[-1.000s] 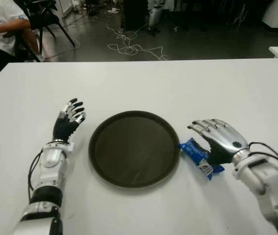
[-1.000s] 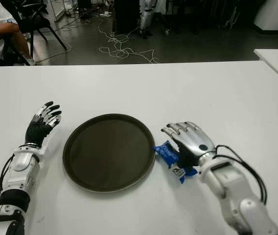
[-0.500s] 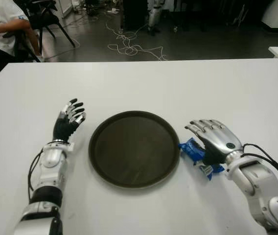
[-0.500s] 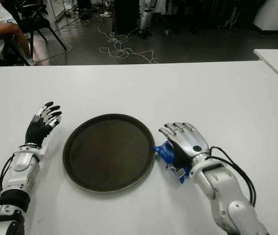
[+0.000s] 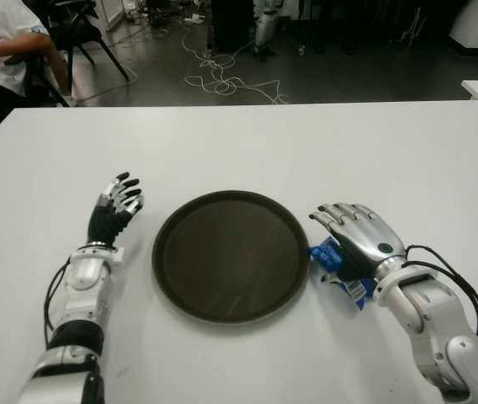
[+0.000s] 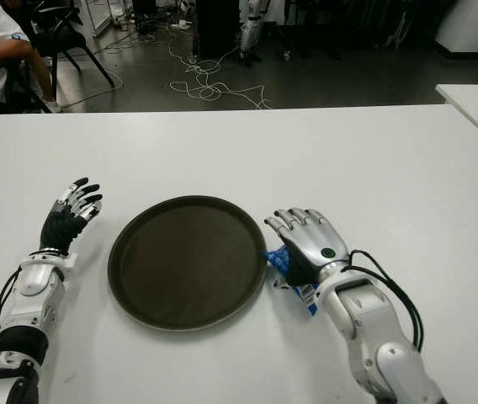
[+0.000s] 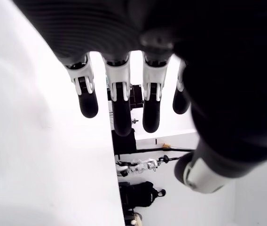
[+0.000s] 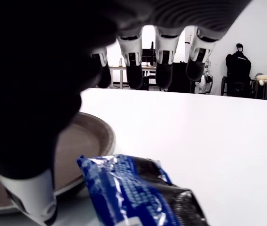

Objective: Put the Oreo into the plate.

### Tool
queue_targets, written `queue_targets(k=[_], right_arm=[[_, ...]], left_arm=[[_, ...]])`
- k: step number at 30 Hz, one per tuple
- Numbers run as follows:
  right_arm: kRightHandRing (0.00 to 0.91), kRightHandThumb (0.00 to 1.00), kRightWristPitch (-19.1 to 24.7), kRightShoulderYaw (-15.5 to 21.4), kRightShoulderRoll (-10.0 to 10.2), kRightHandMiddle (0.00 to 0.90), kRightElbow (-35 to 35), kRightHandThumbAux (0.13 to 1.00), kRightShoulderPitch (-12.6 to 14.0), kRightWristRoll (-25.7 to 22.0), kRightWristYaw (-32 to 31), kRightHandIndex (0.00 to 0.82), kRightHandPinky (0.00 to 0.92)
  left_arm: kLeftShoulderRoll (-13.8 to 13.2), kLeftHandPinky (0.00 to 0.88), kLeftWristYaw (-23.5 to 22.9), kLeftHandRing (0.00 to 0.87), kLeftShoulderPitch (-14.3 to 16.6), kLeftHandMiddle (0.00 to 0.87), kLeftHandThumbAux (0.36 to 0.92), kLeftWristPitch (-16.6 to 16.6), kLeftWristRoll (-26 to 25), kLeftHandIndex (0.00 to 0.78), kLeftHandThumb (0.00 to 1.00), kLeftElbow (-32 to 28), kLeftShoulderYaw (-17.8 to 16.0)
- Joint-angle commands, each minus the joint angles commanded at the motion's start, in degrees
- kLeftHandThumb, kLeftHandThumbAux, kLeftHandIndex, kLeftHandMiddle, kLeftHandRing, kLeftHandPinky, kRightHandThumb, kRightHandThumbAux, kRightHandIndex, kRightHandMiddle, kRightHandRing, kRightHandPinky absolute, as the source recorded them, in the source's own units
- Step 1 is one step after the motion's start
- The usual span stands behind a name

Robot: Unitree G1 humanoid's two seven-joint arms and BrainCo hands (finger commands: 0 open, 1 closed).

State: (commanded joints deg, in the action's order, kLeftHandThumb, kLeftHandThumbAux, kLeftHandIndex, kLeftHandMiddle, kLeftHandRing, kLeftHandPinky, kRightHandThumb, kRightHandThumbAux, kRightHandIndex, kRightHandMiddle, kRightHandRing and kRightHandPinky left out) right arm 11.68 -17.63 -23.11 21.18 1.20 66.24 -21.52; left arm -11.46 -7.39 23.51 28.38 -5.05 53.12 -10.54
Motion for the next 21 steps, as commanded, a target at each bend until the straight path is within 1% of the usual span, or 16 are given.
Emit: queue_targets(k=[4, 11, 15, 21], right_arm=[[0.07, 0.0, 0.12, -0.01, 0.42, 0.089, -0.46, 0.765, -0.16, -0.21, 0.66, 0.041, 0.061], [0.072, 0.0, -0.29, -0.17, 0.57, 0.09, -0.99, 0.76, -0.19, -0.59, 2.27, 0.041, 0.064], [0.079, 0.0, -0.45, -0.42, 0.92, 0.094, -2.11, 0.757, -0.31, -0.71, 3.85, 0.04, 0.071], [0.079, 0.0, 0.0, -0.56, 1.45, 0.091, -2.45, 0.758, -0.17, -0.75, 4.53, 0.032, 0.073]], left_arm=[[-0.24, 0.128, -0.14, 0.17, 0.16, 0.194, 0.711, 0.01, 0.04, 0.113, 0.108, 0.39, 0.1], [-0.39, 0.129, -0.1, 0.172, 0.36, 0.199, 0.699, 0.53, 0.25, 0.127, 0.109, 0.83, 0.22], [-0.48, 0.133, -0.06, 0.173, 0.35, 0.2, 0.701, 1.25, 0.46, 0.128, 0.109, 0.99, 0.35], [-0.62, 0.132, 0.17, 0.174, 0.23, 0.202, 0.701, 1.72, 0.78, 0.127, 0.11, 0.92, 0.57]])
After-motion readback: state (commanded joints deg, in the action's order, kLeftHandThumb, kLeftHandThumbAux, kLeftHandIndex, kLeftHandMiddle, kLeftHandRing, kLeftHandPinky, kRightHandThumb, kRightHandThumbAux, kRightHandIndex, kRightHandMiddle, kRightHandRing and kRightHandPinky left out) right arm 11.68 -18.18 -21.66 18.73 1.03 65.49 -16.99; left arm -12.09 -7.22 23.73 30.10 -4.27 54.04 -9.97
